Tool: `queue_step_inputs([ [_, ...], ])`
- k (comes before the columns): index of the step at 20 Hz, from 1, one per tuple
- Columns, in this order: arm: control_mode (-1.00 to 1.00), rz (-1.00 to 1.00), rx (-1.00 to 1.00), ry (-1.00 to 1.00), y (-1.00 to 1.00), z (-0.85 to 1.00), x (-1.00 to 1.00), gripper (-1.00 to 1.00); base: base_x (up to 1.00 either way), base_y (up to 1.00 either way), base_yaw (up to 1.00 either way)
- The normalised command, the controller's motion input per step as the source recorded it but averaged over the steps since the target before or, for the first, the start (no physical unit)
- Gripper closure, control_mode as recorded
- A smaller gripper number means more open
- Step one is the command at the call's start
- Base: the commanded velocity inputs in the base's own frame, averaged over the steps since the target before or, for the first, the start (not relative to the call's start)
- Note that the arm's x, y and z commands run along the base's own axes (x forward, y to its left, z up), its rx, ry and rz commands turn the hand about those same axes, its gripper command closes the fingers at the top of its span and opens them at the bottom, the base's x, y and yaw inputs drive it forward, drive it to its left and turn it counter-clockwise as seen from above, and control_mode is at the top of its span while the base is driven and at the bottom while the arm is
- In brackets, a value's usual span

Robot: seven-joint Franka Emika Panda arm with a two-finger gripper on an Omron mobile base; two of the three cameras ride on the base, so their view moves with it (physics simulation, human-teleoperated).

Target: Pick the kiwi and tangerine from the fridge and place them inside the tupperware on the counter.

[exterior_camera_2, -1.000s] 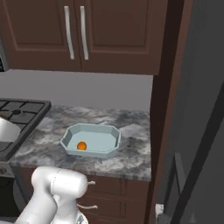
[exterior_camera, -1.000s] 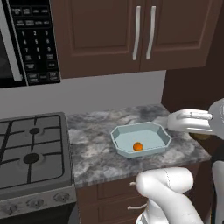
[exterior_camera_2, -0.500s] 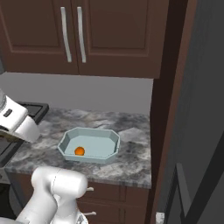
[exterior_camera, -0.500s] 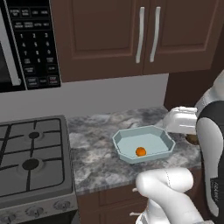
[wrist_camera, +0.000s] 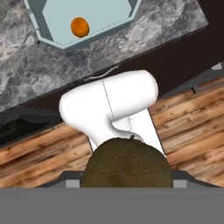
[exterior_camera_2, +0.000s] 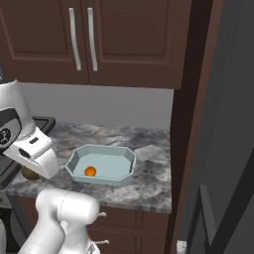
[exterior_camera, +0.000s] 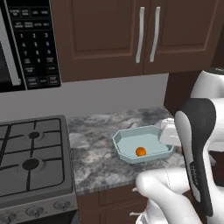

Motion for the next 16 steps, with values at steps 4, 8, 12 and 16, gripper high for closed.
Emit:
queue_step_inputs([
  [4, -1.0, 0.0, 0.01, 0.19, -0.43, -0.32, 0.58, 1.0, 0.0, 0.0, 0.0],
  [8, -1.0, 0.0, 0.0, 0.13, -0.33, -0.31, 0.74, 1.0, 0.0, 0.0, 0.0],
  [12, -1.0, 0.0, 0.0, 0.0, -0.1, -0.46, 0.72, 1.0, 0.0, 0.0, 0.0],
  [16, -1.0, 0.0, 0.0, -0.06, -0.01, -0.61, 0.61, 1.0, 0.0, 0.0, 0.0],
])
